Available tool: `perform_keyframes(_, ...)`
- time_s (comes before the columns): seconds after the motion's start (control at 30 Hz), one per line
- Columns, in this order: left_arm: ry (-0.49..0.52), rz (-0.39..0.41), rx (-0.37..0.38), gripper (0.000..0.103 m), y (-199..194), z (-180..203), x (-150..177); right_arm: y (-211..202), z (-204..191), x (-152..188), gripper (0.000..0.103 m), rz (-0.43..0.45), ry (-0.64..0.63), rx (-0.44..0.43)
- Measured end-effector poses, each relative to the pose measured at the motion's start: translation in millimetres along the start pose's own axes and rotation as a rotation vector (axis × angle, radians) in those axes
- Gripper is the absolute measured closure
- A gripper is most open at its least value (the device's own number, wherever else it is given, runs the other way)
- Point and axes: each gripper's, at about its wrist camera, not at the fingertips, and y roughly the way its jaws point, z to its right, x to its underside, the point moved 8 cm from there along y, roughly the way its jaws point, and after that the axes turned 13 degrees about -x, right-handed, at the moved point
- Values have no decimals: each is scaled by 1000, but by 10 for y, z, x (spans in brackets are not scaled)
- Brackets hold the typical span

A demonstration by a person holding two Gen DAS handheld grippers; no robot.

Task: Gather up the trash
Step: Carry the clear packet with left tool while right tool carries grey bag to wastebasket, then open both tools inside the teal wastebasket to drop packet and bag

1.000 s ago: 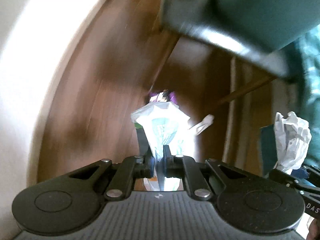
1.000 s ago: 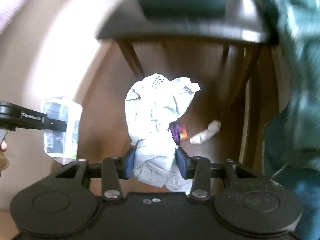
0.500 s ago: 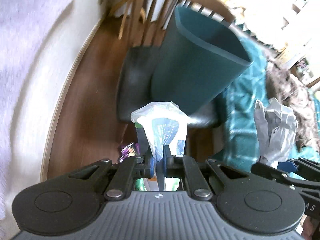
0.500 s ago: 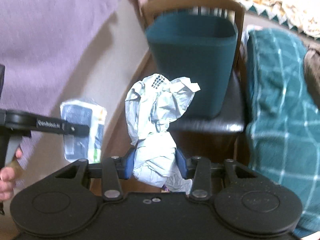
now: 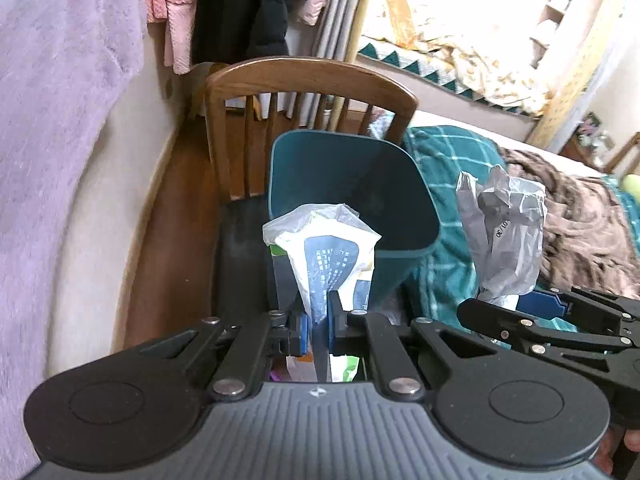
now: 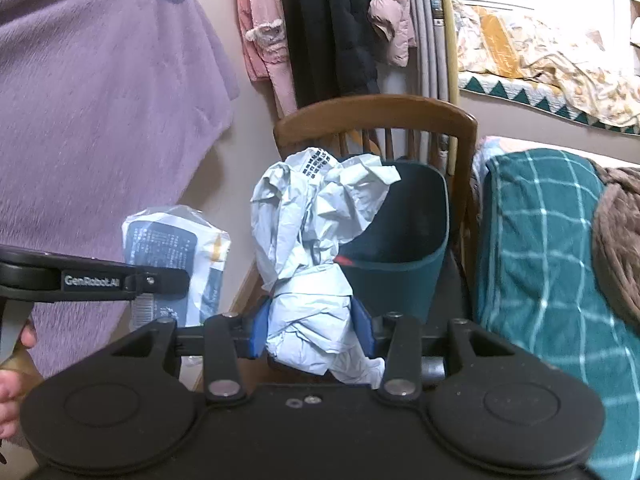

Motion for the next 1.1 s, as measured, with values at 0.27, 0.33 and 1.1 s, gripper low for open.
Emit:
perform_keyframes(0.27,-52,-33,-91,95,654,345,-843,547,631,-528,60,-60,-7,-58)
perform_keyframes(0.33,-55,-45,-109,95,756,367,-961,712,732,-614,60,-90,-22,-70)
perform_keyframes(1.1,69,-355,-264,95,2327,831,-655,1754,1154,-410,58,-396,-197,-97)
